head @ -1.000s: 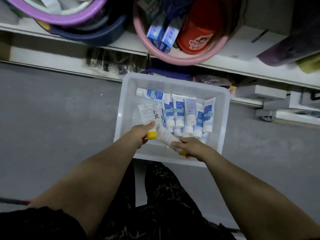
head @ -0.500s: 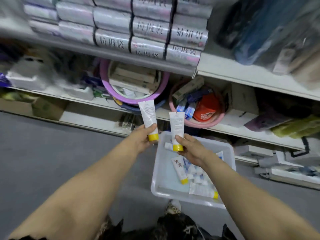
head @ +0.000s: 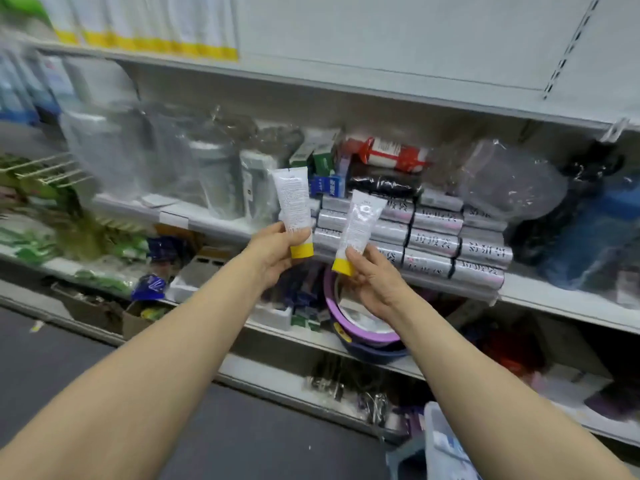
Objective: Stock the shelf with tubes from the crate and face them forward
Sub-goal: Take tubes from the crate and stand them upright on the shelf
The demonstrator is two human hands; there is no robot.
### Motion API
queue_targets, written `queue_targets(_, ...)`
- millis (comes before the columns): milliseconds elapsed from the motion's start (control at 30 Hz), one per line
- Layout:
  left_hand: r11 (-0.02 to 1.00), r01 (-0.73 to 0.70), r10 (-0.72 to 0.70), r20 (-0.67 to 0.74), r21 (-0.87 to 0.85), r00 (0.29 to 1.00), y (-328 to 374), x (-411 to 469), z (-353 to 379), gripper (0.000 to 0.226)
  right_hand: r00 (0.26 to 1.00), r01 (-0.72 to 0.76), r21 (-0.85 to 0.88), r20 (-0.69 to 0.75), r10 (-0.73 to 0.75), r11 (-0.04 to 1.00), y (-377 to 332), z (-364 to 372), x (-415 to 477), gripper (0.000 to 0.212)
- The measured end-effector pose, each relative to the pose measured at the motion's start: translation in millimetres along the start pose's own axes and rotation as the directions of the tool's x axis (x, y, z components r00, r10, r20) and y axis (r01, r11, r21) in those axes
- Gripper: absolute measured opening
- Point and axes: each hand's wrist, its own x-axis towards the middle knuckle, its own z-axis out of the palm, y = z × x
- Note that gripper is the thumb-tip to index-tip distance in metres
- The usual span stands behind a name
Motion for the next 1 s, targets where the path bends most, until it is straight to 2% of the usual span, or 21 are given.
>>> queue_targets(167, 0.987, -0.152, 0.148, -0.077, -0.048, 0.986, 84, 8, -38, 0.020, 0.991, 0.126, -0.062, 0.059, -0.122, 0.990, -51, 89, 23, 0.054)
queue_targets(267, 0.970, -0.235, 0.228, -0.089, -0.069, 0.970, 129, 28, -55, 0.028, 0.977, 0.196, -0.073, 0.105, -0.187, 0.978, -83, 131, 47, 0.042)
queue_targets(367, 0.945, -0.322, 0.314, -0.116, -0.061, 0.942, 175, 53, -73, 0.024, 0.957, 0.268, -0.056, 0.130, -0.259, 0.962, -114, 177, 81, 0.048)
queue_targets(500, 0.911, -0.412, 0.409, -0.185, 0.024, 0.894, 229, 93, -94, 0.029, 0.939, 0.320, -0.035, 0.146, -0.312, 0.947, -150, 230, 137, 0.037)
queue_targets(667, 0.898, -0.427, 0.440, -0.225, 0.105, 0.869, 294, 155, -122, 0.036, 0.931, 0.340, -0.060, 0.163, -0.327, 0.938, -193, 286, 210, 0.025)
queue_targets(800, 0.838, -0.466, 0.539, -0.293, 0.286, 0.790, 337, 206, -152, 0.049, 0.925, 0.368, -0.123, 0.149, -0.349, 0.922, -213, 321, 271, 0.027)
queue_targets(867, 0.813, -0.451, 0.567, -0.323, 0.369, 0.758, 350, 227, -168, 0.046, 0.926, 0.371, -0.139, 0.126, -0.355, 0.918, -214, 335, 297, 0.027)
queue_targets(1000, 0.764, -0.382, 0.585, -0.311, 0.520, 0.749, 369, 263, -195, 0.037, 0.937, 0.349, -0.235, 0.067, -0.344, 0.907, -206, 355, 344, 0.030)
